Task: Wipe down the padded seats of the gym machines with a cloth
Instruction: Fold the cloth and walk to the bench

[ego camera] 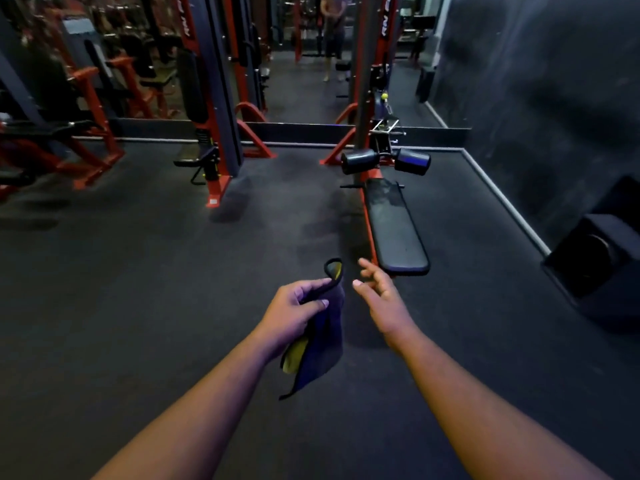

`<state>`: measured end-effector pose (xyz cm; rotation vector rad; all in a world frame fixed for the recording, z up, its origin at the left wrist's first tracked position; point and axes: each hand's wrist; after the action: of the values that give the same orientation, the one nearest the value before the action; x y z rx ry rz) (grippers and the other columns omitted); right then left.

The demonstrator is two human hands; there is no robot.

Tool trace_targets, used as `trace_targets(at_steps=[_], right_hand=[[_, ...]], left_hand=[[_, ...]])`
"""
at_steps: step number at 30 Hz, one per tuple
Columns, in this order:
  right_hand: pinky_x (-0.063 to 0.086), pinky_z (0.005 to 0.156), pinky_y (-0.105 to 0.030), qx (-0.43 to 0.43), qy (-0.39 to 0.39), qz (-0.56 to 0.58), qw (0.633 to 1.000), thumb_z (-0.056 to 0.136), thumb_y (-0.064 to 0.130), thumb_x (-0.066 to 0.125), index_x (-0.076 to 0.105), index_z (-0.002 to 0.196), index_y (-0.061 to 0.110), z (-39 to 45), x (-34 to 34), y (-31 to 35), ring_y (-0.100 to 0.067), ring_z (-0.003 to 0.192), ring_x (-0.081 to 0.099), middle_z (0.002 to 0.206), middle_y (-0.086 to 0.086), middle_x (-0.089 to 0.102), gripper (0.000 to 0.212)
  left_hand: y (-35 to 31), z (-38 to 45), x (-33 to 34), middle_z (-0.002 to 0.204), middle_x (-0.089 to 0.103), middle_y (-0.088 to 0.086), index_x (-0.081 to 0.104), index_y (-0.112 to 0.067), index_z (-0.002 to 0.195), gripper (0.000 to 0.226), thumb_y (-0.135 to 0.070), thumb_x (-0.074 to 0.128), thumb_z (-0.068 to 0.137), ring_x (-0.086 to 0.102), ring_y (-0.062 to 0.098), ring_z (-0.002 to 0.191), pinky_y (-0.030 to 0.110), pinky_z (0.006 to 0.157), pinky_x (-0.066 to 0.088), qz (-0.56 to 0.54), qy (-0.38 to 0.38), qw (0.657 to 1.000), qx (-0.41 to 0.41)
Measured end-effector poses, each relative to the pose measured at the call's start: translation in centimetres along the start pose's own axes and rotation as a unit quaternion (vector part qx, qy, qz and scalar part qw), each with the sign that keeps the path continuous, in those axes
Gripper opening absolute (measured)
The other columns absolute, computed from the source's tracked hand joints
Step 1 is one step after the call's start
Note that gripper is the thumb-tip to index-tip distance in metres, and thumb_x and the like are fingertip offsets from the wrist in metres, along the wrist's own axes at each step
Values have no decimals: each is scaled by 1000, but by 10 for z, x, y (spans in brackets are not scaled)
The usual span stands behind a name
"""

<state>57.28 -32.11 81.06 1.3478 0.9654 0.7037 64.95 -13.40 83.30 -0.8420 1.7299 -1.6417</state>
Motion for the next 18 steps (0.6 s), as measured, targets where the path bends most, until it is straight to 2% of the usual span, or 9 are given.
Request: trace_targets(at_steps=[2, 4, 5, 8, 10, 12, 14, 16, 18], right_hand=[[34, 115, -29, 32, 24, -12, 999, 91, 47, 73, 25, 161, 33, 23, -10, -5, -7, 142, 36, 153, 10, 34, 87], [37, 114, -29, 68, 51, 42, 995, 76, 64, 78, 15, 164, 30, 47, -18, -9, -6, 143, 39, 154, 13, 36, 114], [45, 108, -28, 78, 50, 86, 992, 75, 61, 80, 22, 162, 26, 61, -22, -13, -8, 138, 49, 152, 11, 47, 110], [55, 88, -27, 93, 67, 160, 980, 87, 44, 72, 59, 132, 22, 94, -33, -9, -18, 116, 67, 124, -1, 72, 51], [52, 93, -41, 101, 87, 182, 974, 89, 41, 76, 71, 117, 15, 124, -45, -11, -31, 108, 65, 120, -13, 73, 39], [50, 98, -48, 101, 69, 248, 961, 92, 31, 73, 70, 118, 6, 153, -53, -6, -33, 106, 66, 122, -22, 70, 36], [56, 95, -42, 106, 39, 299, 948, 99, 23, 64, 69, 117, 7, 188, -62, -3, -27, 105, 71, 120, -21, 72, 25], [56, 90, -38, 112, 14, 294, 949, 102, 23, 57, 68, 111, 9, 224, -74, -5, -24, 101, 72, 113, -18, 74, 20], [56, 88, -37, 115, -19, 272, 955, 105, 25, 55, 68, 108, 10, 251, -89, -9, -23, 98, 72, 108, -17, 75, 20]], left_hand=[[-21, 30, -6, 123, 74, 6, 71, -8, 124, 41, 15, 59, 91, 68, 12, 112, 30, 104, 50, -11, 30, 999, 21], [-42, 65, -9, 124, 74, 8, 71, -9, 122, 43, 15, 57, 90, 67, 15, 111, 28, 102, 51, -36, 42, 998, 39], [-50, 84, -10, 126, 72, 8, 71, -10, 123, 44, 14, 57, 90, 67, 16, 112, 27, 101, 52, -61, 45, 996, 46], [-72, 143, -11, 134, 67, 9, 63, -12, 134, 45, 5, 60, 93, 65, 17, 111, 27, 97, 55, -169, 36, 983, 59], [-74, 184, -7, 132, 67, 12, 57, -14, 141, 48, -16, 64, 93, 66, 20, 112, 36, 103, 52, -229, -6, 972, 53], [-52, 214, -4, 137, 66, 10, 54, -17, 145, 61, -46, 60, 92, 62, 26, 125, 46, 113, 46, -244, -20, 969, -19], [-9, 232, 5, 139, 65, 11, 55, -17, 145, 74, -65, 50, 89, 59, 30, 131, 51, 116, 41, -206, 52, 967, -142], [22, 244, 19, 132, 68, 16, 60, -8, 139, 64, -53, 59, 93, 67, 31, 117, 47, 103, 52, -171, 91, 959, -207], [29, 266, 30, 122, 72, 19, 66, -1, 128, 42, -22, 71, 92, 70, 29, 109, 37, 92, 59, -177, 53, 965, -184]])
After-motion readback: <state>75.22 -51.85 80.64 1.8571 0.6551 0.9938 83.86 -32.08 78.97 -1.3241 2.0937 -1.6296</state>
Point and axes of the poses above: each hand's wrist, its own z-axis towards the middle knuckle, its own x-axis out of the palm, y = z × x
